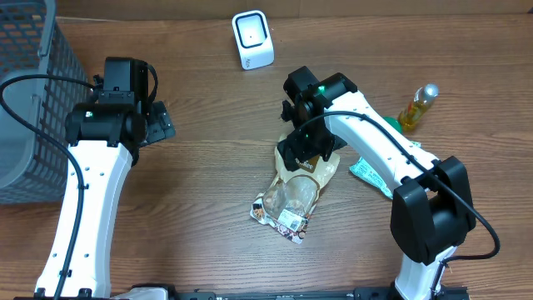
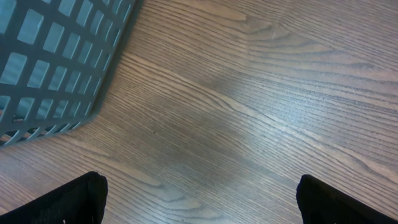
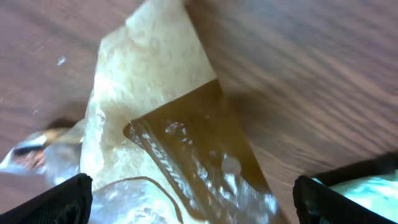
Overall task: Scan the item barcode
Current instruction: 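Open the right gripper and release the bread bag, lift up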
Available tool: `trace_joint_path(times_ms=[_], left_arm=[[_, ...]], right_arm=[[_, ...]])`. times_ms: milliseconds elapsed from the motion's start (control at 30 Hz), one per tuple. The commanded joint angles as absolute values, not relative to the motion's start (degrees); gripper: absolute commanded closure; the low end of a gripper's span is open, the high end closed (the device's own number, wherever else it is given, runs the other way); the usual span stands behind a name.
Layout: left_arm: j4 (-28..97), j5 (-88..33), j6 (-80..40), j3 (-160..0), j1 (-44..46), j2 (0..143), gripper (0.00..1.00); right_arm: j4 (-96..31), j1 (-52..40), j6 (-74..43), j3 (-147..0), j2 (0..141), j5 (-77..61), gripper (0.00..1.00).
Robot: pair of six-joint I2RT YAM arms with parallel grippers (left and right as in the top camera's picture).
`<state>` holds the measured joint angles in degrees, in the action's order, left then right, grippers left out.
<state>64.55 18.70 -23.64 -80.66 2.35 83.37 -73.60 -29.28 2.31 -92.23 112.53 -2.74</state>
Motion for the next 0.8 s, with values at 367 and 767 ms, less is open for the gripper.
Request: trace_joint_path(times_ms=[367, 767], left_arm=[[64.47, 19.46, -24.25, -81.03, 2.26, 83.61, 0.0], [64.47, 19.46, -24.25, -81.06, 2.26, 83.61, 0.0]], right_arm=[[-62.54, -29.12, -16.97, -91.85, 112.27, 8.8, 0.0], [-52.56, -29.12, -16.93, -91.85, 112.27, 8.08, 0.0]])
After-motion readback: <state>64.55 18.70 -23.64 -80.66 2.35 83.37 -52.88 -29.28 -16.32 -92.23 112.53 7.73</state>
